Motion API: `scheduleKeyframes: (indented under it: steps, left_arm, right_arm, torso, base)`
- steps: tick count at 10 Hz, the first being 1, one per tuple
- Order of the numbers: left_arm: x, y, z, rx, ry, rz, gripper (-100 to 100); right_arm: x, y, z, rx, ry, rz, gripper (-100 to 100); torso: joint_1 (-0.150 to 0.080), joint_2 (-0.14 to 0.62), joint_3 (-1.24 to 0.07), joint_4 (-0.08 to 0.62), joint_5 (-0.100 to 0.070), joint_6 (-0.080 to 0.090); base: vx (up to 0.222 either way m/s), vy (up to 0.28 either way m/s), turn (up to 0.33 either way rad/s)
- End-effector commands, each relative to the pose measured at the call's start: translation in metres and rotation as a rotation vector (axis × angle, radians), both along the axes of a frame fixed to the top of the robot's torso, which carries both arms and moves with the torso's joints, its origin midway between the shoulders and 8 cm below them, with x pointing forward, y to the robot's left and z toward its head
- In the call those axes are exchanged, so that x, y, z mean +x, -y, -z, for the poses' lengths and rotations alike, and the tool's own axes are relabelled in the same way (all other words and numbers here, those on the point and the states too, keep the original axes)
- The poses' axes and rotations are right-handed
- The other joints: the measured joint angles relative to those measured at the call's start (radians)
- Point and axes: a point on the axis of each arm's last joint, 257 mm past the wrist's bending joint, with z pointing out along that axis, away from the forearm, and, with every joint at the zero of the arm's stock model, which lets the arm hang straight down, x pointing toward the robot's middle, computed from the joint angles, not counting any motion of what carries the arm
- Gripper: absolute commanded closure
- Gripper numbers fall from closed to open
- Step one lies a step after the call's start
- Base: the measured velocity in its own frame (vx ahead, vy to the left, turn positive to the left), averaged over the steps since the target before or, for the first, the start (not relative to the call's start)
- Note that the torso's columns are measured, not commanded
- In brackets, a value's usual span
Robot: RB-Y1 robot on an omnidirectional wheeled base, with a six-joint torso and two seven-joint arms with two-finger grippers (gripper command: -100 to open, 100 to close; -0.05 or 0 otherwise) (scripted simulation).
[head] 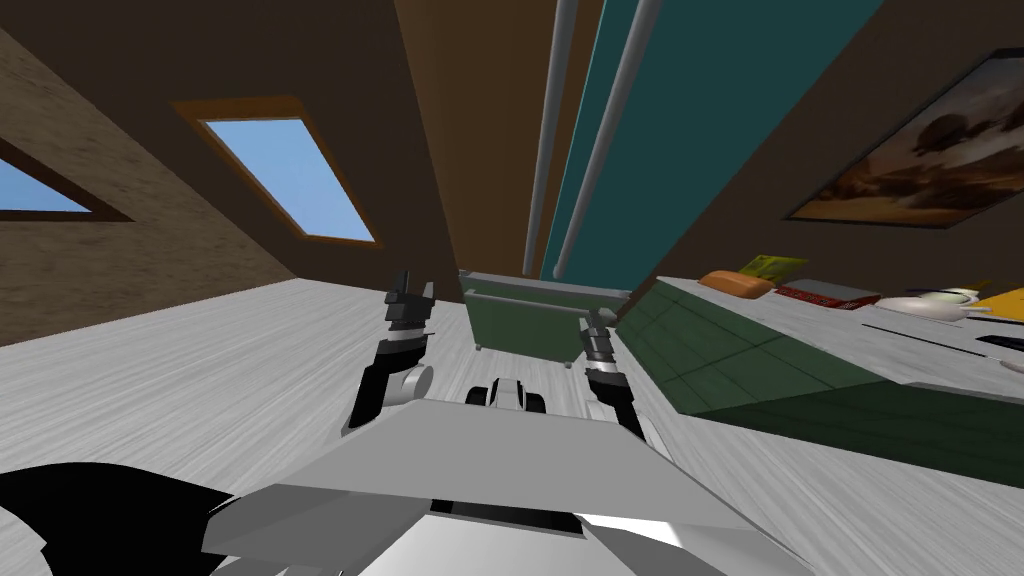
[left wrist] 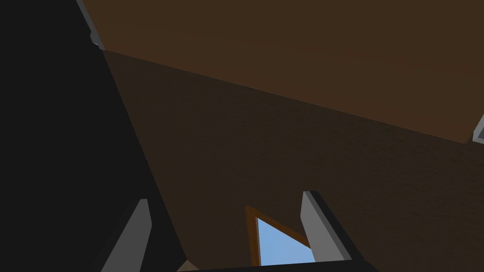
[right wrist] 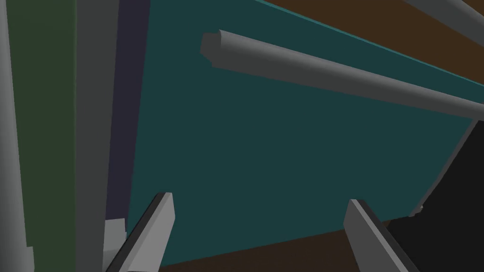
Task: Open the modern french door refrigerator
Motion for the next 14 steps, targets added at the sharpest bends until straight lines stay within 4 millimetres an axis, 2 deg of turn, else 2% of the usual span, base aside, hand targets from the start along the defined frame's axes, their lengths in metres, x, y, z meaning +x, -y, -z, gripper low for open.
scheduleKeyframes:
  steps: [1, 2, 4, 5, 6, 7, 8, 9, 11, 12, 14]
  left_arm:
    - [0.000, 0.000, 0.000, 0.000, 0.000, 0.000, 0]
    - [0.000, 0.000, 0.000, 0.000, 0.000, 0.000, 0]
    - [0.000, 0.000, 0.000, 0.000, 0.000, 0.000, 0]
    - [0.000, 0.000, 0.000, 0.000, 0.000, 0.000, 0]
    - [0.000, 0.000, 0.000, 0.000, 0.000, 0.000, 0]
    - [0.000, 0.000, 0.000, 0.000, 0.000, 0.000, 0]
    - [0.000, 0.000, 0.000, 0.000, 0.000, 0.000, 0]
    - [0.000, 0.000, 0.000, 0.000, 0.000, 0.000, 0]
    - [0.000, 0.000, 0.000, 0.000, 0.000, 0.000, 0]
    - [0.000, 0.000, 0.000, 0.000, 0.000, 0.000, 0]
    - [0.000, 0.000, 0.000, 0.000, 0.000, 0.000, 0]
  right_arm:
    - [0.009, 0.002, 0.027, -0.057, -0.087, 0.017, -100]
    - [0.014, 0.004, 0.052, -0.105, -0.158, 0.032, -100]
    - [0.014, 0.005, 0.053, -0.109, -0.166, 0.036, -100]
    - [0.018, 0.009, 0.083, -0.160, -0.252, 0.058, -100]
    - [0.018, 0.009, 0.083, -0.166, -0.252, 0.058, -100]
    - [0.019, 0.014, 0.110, -0.212, -0.325, 0.075, -100]
    - [0.020, 0.015, 0.115, -0.227, -0.343, 0.085, -100]
    - [0.019, 0.020, 0.140, -0.270, -0.408, 0.097, -100]
    - [0.019, 0.024, 0.148, -0.293, -0.439, 0.115, -100]
    - [0.015, 0.031, 0.175, -0.344, -0.508, 0.130, -100]
    - [0.015, 0.035, 0.182, -0.364, -0.538, 0.148, -100]
  torso:
    - [0.000, 0.000, 0.000, 0.000, 0.000, -0.001]
    - [-0.001, 0.001, 0.000, 0.000, 0.000, 0.000]
    - [0.000, 0.000, 0.000, 0.000, 0.000, 0.000]
    - [-0.001, 0.000, 0.000, 0.000, 0.000, 0.000]
    - [0.001, 0.000, 0.000, 0.000, 0.000, -0.001]
    - [0.000, 0.000, 0.000, 0.000, 0.000, 0.000]
    - [0.001, -0.001, 0.000, 0.000, 0.000, -0.001]
    - [0.000, 0.000, 0.000, 0.000, 0.000, 0.000]
    - [0.000, 0.000, 0.000, 0.000, 0.000, 0.000]
    - [-0.001, 0.001, 0.001, 0.000, 0.000, 0.000]
    - [0.000, 0.000, 0.000, 0.000, 0.000, 0.000]
  base:
    - [0.019, 0.029, 0.092]
    - [0.019, 0.043, 0.185]
    - [0.014, 0.027, 0.045]
    - [0.017, 0.037, 0.230]
    - [0.018, 0.033, 0.110]
    - [0.031, 0.050, 0.230]
    - [0.034, 0.042, 0.119]
    - [0.036, 0.052, 0.236]
    - [0.025, 0.033, 0.057]
    - [0.026, 0.042, 0.202]
    - [0.020, 0.031, 0.100]
